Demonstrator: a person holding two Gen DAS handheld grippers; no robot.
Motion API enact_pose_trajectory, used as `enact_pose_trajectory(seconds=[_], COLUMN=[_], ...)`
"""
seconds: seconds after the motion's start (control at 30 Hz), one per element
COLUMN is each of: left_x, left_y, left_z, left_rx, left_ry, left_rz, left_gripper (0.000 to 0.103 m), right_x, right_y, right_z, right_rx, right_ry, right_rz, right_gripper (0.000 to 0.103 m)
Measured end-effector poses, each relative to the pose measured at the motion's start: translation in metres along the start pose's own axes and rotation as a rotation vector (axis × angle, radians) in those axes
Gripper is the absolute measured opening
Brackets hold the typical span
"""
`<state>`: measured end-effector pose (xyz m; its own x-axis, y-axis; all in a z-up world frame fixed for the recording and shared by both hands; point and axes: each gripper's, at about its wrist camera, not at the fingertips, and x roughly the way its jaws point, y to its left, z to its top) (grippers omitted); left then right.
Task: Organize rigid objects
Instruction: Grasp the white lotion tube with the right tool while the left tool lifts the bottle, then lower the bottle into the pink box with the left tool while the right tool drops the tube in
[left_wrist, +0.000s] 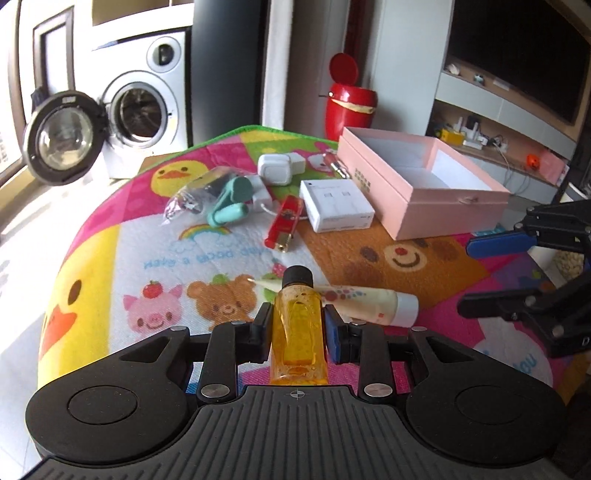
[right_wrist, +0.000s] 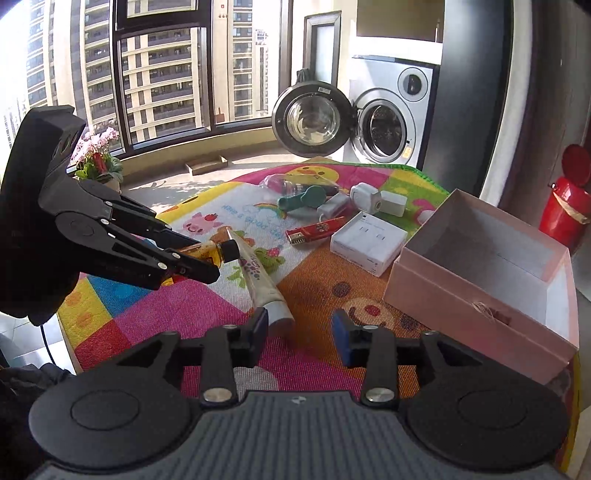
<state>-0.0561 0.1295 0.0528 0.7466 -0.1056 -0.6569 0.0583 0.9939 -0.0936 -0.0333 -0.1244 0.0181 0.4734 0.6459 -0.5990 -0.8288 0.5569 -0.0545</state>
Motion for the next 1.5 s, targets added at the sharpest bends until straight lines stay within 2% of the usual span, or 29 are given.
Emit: enact_pose_trajectory(seconds=[0.1,0.27,0.37,0.4,0.43,0.53,0.6,0.7,0.77,0.83,0.93,1.0,1.07,1.17,1.23,1.27,1.3,1.4,1.5], left_x=[-0.007,-0.010,-0.009,-0.008,-0.008,-0.007,-0.007,-0.006,-0.004,0.000,0.007,0.017,0.036,0.078,0.103,0.114,0.123,0.136,0.145], left_y=[0.016,0.026,0.028,0.027,0.024,0.009,-0.007,-0.034,-0.050,-0.063,-0.088,-0.101,-0.110,-0.120,-0.125,-0.126,-0.124,-0.104,-0.072], left_z=[0.008,0.007,0.004,0.003,0.002,0.000,-0.001,-0.002,0.005,0.022,0.063,0.094,0.131,0.172,0.182,0.184,0.183,0.173,0.160], left_rx=[-0.052,-0.057,-0.065,-0.061,-0.053,-0.001,0.054,0.125,0.138,0.152,0.195,0.199,0.139,0.075,0.057,0.048,0.040,0.021,-0.011], left_ry=[-0.038,-0.037,-0.028,-0.022,-0.016,-0.004,0.006,0.023,0.029,0.015,-0.067,-0.130,-0.177,-0.143,-0.122,-0.109,-0.094,-0.078,-0.075], left_rz=[0.016,0.031,0.020,0.013,0.003,-0.048,-0.108,-0.213,-0.275,-0.318,-0.335,-0.329,-0.356,-0.381,-0.355,-0.336,-0.316,-0.277,-0.169], left_gripper=[0.032,0.032,0.032,0.032,0.032,0.032,0.032,0.032,0.032,0.032,0.032,0.032,0.032,0.032,0.032,0.032,0.032,0.033,0.032], right_x=[0.035,0.096,0.103,0.098,0.092,0.057,0.026,-0.021,-0.050,-0.077,-0.104,-0.107,-0.103,-0.079,-0.063,-0.054,-0.047,-0.041,-0.042], right_y=[0.020,0.028,0.023,0.022,0.020,0.010,-0.002,-0.019,-0.029,-0.041,-0.069,-0.092,-0.115,-0.159,-0.173,-0.176,-0.176,-0.163,-0.144], right_z=[0.013,0.025,0.025,0.025,0.024,0.016,0.008,-0.004,-0.008,-0.006,0.011,0.025,0.039,0.059,0.061,0.057,0.050,0.021,-0.009], right_rx=[-0.103,-0.103,-0.037,-0.025,-0.013,0.022,0.060,0.132,0.167,0.191,0.224,0.267,0.309,0.382,0.372,0.355,0.336,0.305,0.288], right_ry=[0.018,0.130,0.153,0.165,0.168,0.157,0.143,0.119,0.087,0.040,-0.042,-0.082,-0.097,-0.083,-0.087,-0.083,-0.070,-0.064,-0.065], right_rz=[0.054,0.093,0.131,0.129,0.125,0.126,0.117,0.054,0.001,-0.074,-0.188,-0.211,-0.226,-0.238,-0.364,-0.446,-0.506,-0.510,-0.475], right_gripper=[0.067,0.065,0.044,0.031,0.025,0.024,0.024,0.024,0.023,0.023,0.023,0.023,0.023,0.027,0.057,0.062,0.063,0.064,0.071])
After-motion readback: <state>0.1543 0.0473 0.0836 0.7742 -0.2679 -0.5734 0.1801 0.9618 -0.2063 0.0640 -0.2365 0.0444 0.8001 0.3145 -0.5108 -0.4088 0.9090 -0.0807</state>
